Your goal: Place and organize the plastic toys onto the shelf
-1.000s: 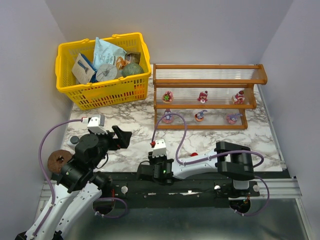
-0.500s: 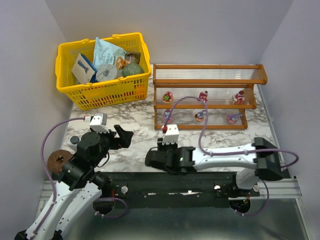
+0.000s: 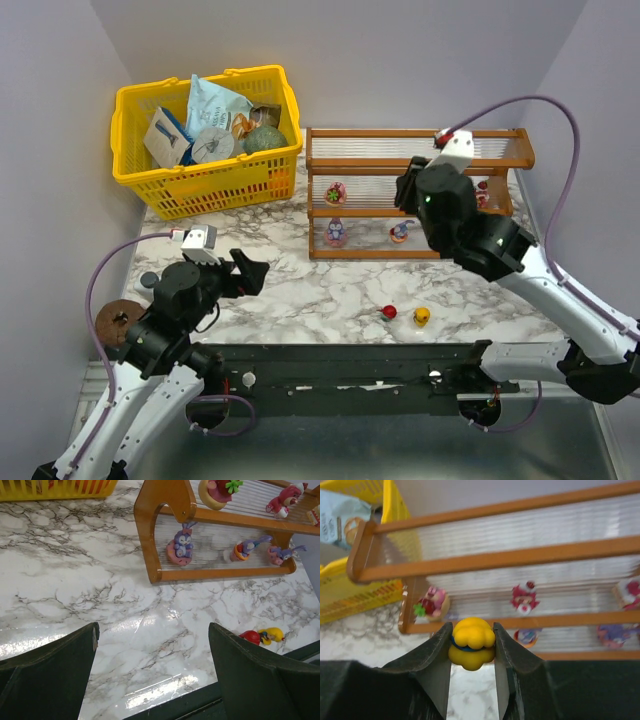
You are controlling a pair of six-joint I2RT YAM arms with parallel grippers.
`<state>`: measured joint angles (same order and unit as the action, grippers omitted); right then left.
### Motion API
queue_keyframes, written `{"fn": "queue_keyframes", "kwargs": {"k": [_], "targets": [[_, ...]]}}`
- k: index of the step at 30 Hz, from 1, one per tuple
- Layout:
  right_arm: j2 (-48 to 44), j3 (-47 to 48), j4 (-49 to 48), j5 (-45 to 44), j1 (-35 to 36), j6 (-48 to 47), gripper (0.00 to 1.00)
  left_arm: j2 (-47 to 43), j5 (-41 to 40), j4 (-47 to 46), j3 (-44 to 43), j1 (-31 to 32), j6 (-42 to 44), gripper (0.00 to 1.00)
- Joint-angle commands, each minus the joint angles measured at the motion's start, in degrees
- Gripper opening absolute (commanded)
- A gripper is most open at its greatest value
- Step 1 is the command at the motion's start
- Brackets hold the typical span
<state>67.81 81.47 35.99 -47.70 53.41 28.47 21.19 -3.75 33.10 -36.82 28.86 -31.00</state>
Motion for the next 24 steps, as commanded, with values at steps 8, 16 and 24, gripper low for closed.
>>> {"fn": "queue_keyframes", "kwargs": {"k": [8,16,24], "targets": [[14.62,20.19,-1.02,25.02,-22.10,-25.21,0.17,1.92,1.73,-1.11,0.87,-0.39,0.95,0.99],[25.96,26.46,1.45,31.17,-27.04,-26.36,0.18,1.84,1.11,-1.02,0.96,-0.47,0.86,0.99],[27.29,26.28,3.12,32.41,-28.44,-25.48,0.17,2.19,1.29,-0.93,0.78,-0.47,0.95,0.99]]}}
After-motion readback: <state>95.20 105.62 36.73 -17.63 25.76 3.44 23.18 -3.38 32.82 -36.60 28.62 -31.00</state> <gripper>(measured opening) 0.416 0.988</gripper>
